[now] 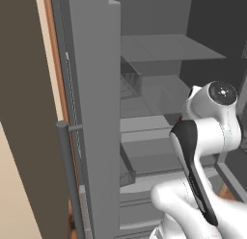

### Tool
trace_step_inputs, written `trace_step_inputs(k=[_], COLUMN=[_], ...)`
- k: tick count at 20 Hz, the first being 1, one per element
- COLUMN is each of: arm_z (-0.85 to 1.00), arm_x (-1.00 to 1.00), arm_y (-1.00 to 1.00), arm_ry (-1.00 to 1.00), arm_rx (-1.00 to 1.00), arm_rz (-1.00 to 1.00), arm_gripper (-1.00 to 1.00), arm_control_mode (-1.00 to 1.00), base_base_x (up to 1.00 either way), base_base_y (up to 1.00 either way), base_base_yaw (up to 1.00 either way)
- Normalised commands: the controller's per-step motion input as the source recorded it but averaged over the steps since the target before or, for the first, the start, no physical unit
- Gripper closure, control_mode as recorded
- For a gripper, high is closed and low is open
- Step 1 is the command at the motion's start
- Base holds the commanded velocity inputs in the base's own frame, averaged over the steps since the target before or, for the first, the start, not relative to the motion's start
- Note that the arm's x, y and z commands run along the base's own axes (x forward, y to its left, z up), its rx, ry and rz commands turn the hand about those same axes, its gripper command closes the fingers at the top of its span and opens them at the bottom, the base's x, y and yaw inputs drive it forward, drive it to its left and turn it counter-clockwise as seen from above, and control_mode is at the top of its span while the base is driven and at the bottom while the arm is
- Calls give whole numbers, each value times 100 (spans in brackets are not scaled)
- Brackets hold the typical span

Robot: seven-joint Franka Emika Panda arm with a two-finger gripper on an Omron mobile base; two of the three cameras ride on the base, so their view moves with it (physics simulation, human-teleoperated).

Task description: Pick up the apple and banana from the fridge and place one fruit on each plate on the dining counter.

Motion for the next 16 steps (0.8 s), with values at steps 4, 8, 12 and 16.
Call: trace_step_inputs(k=[4, 8, 12, 16], arm_z=[0, 0, 0, 0], arm_x=[-2, 0, 0, 0], arm_y=[2, 0, 0, 0], arm_ry=[0, 0, 0, 0], arm_rx=[0, 0, 0, 0], arm_rz=[0, 0, 0, 0], arm_gripper=[100, 100, 100, 100], arm_control_mode=[100, 100, 100, 100], base_base_x=[-7, -38, -56, -60], base_base_y=[0, -9, -34, -29], base_base_yaw=[0, 0, -11, -20])
